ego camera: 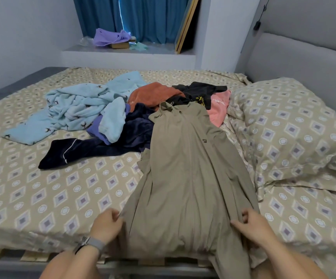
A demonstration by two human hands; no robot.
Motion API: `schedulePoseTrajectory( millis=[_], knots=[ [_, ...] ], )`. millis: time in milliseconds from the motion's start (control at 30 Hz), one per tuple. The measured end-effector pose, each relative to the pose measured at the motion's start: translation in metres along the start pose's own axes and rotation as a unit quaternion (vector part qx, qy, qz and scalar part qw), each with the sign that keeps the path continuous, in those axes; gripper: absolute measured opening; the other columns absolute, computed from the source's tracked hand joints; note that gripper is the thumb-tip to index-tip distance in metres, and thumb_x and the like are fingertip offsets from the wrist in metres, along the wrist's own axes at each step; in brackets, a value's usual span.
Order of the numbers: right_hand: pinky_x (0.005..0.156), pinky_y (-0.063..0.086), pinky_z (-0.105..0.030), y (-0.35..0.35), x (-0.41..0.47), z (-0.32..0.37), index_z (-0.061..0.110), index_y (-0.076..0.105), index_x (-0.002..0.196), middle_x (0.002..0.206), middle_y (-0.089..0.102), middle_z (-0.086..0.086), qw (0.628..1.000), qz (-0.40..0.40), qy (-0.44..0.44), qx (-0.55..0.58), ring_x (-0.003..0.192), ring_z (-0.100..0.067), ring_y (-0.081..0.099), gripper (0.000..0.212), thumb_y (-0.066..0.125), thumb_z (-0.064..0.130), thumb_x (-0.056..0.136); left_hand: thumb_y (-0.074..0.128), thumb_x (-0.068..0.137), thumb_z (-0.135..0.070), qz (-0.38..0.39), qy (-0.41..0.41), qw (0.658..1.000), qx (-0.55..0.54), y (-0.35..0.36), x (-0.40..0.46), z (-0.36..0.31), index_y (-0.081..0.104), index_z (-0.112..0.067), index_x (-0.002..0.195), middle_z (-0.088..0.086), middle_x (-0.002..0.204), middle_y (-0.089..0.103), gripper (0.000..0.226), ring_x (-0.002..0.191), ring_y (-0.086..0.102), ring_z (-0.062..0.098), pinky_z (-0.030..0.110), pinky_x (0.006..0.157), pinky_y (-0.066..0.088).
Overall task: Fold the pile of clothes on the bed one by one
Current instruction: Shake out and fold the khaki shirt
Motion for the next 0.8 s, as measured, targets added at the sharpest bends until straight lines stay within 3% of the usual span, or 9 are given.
schedulePoseTrajectory(
  millis=[100,233,367,467,567,667,800],
  knots=[
    [0.086,0.041,-0.028,-0.010,0.011,0.018,0.004,0.058,0.123,0.108,0.065,-0.010,0.997,-0.058,-0.015,0.050,0.111,-0.028,0.059,0.046,0.069,0.033,0.088,0.066,0.088,-0.019,-0.034,0.009,0.998,-0.060,-0.004,0.006,-0.016,0.063,-0.011,0.106,0.002,0.097,0.064,0.020,0.089,0.059,0.017,0.027,0.088,0.042],
    [0.094,0.042,-0.033,-0.002,0.041,0.028,0.001,0.052,0.129,0.127,0.061,-0.018,0.997,-0.052,0.008,0.048,0.121,-0.034,0.055,0.054,0.055,0.042,0.095,0.069,0.087,-0.019,-0.017,0.054,0.998,-0.038,0.007,0.019,-0.037,0.065,-0.008,0.114,0.006,0.112,0.069,0.030,0.099,0.065,0.019,0.025,0.091,0.044],
    [0.099,0.039,-0.033,0.001,0.069,0.044,-0.002,0.047,0.134,0.134,0.055,-0.020,0.987,-0.075,0.011,0.140,0.127,-0.034,0.051,0.057,0.059,0.037,0.095,0.067,0.088,-0.034,-0.015,0.068,0.997,0.041,0.019,0.041,-0.055,0.058,-0.010,0.122,0.005,0.117,0.064,0.043,0.108,0.061,0.022,0.025,0.086,0.043],
    [0.095,0.040,-0.030,0.006,0.091,0.050,-0.003,0.057,0.123,0.126,0.062,-0.019,0.989,-0.061,-0.006,0.134,0.120,-0.032,0.056,0.044,0.063,0.028,0.093,0.064,0.088,-0.042,-0.011,0.073,0.990,0.122,0.028,0.059,-0.068,0.056,-0.016,0.094,0.001,0.092,0.062,0.028,0.087,0.059,0.020,0.028,0.074,0.046],
    [0.091,0.042,-0.031,-0.006,0.112,0.042,-0.004,0.061,0.118,0.122,0.064,-0.021,0.991,-0.061,-0.005,0.120,0.116,-0.034,0.058,0.033,0.061,0.018,0.093,0.064,0.090,-0.038,0.000,0.046,0.991,0.123,0.019,0.079,-0.068,0.044,-0.017,0.064,-0.003,0.063,0.048,0.038,0.061,0.047,0.013,0.027,0.053,0.033],
    [0.093,0.045,-0.035,-0.035,0.125,0.015,-0.001,0.065,0.113,0.118,0.066,-0.021,0.984,-0.106,0.037,0.136,0.112,-0.035,0.060,0.029,0.063,0.017,0.091,0.066,0.088,-0.035,-0.007,0.005,0.996,0.090,-0.008,0.096,-0.057,0.047,-0.015,0.058,0.001,0.057,0.050,0.041,0.056,0.048,0.016,0.027,0.051,0.030],
    [0.088,0.048,-0.031,-0.031,0.132,-0.003,-0.001,0.062,0.116,0.120,0.064,-0.018,0.996,0.004,0.064,0.066,0.109,-0.032,0.061,0.039,0.067,0.026,0.088,0.056,0.095,-0.030,0.092,-0.041,0.990,0.096,-0.004,0.102,-0.045,0.041,-0.014,0.058,0.004,0.057,0.045,0.044,0.058,0.045,0.021,0.025,0.056,0.034]
  ],
)
Point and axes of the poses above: each hand's wrist, its own x-axis towards the middle knuckle, its own y-axis out of the palm, z = x × y, the point moved 4 cm from there along x, towards the middle knuckle
